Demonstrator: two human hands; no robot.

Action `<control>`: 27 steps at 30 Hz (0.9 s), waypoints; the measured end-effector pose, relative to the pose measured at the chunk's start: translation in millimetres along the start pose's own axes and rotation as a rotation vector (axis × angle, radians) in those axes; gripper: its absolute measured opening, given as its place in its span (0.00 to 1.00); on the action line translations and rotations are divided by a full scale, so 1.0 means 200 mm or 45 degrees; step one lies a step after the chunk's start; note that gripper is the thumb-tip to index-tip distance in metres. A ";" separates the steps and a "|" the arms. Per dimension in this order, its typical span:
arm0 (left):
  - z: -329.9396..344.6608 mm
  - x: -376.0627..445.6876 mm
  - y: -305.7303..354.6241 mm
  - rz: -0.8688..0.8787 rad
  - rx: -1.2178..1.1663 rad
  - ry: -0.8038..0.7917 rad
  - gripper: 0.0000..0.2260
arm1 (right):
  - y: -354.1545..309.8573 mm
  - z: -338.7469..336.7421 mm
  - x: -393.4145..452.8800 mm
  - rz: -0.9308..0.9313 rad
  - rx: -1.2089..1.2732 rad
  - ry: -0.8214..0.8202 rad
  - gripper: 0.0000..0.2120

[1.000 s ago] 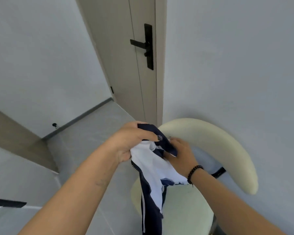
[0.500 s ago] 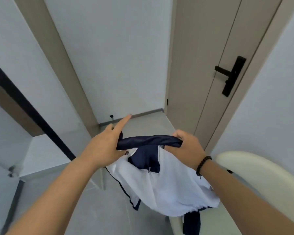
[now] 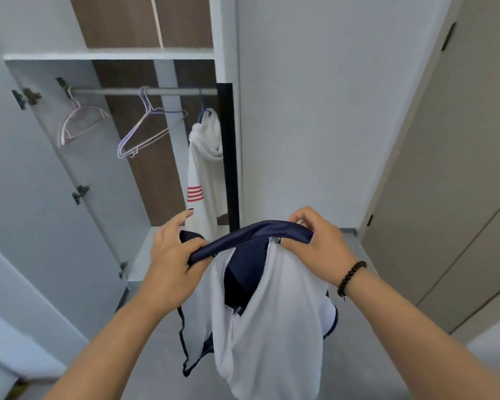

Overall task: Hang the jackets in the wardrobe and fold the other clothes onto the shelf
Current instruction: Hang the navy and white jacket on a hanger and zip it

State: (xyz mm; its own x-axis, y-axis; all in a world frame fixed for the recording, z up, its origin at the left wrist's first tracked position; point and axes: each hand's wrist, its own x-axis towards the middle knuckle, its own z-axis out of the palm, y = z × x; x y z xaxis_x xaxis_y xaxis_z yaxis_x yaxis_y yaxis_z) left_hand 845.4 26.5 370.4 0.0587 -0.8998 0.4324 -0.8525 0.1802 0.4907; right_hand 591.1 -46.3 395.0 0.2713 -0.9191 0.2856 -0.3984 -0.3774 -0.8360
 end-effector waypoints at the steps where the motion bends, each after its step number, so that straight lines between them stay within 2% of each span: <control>1: -0.05 0.00 -0.06 -0.012 0.060 0.042 0.03 | -0.03 0.08 0.03 -0.018 -0.019 -0.021 0.09; 3: -0.15 0.00 -0.17 -0.058 0.067 0.059 0.03 | -0.09 0.24 0.09 -0.040 -0.035 -0.079 0.07; 6: -0.27 0.00 -0.32 -0.237 -0.251 0.055 0.08 | -0.16 0.46 0.20 -0.040 0.010 -0.152 0.07; 8: -0.31 0.02 -0.42 -0.391 -0.370 0.118 0.07 | -0.21 0.61 0.29 -0.030 0.056 -0.217 0.08; 10: -0.34 0.07 -0.53 -0.534 -0.457 0.155 0.07 | -0.24 0.75 0.39 -0.022 0.091 -0.274 0.12; 12: -0.36 0.14 -0.61 -0.680 -0.552 0.166 0.12 | -0.26 0.90 0.48 -0.005 0.122 -0.328 0.16; 15: -0.39 0.25 -0.71 -0.878 -0.818 0.172 0.13 | -0.25 1.11 0.60 0.059 0.233 -0.415 0.24; 19: -0.44 0.49 -0.88 -0.981 -1.232 0.168 0.10 | -0.20 1.36 0.82 0.134 0.299 -0.484 0.24; 21: -0.44 0.62 -0.99 -0.997 -1.244 0.176 0.11 | -0.18 1.46 0.95 0.180 0.312 -0.488 0.20; 24: -0.44 0.80 -1.14 -0.950 -0.985 0.098 0.13 | -0.16 1.58 1.14 0.295 0.360 -0.500 0.16; 27: -0.44 0.94 -1.28 -0.930 -0.856 0.135 0.16 | -0.19 1.65 1.34 0.337 0.373 -0.482 0.09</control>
State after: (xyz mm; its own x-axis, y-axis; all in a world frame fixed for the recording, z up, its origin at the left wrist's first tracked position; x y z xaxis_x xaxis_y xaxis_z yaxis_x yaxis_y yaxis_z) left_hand 1119.7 -153.1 392.9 0.5254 -0.8453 -0.0970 -0.1197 -0.1863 0.9752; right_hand 968.4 -240.1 347.6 0.5131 -0.8530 -0.0955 -0.2499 -0.0420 -0.9674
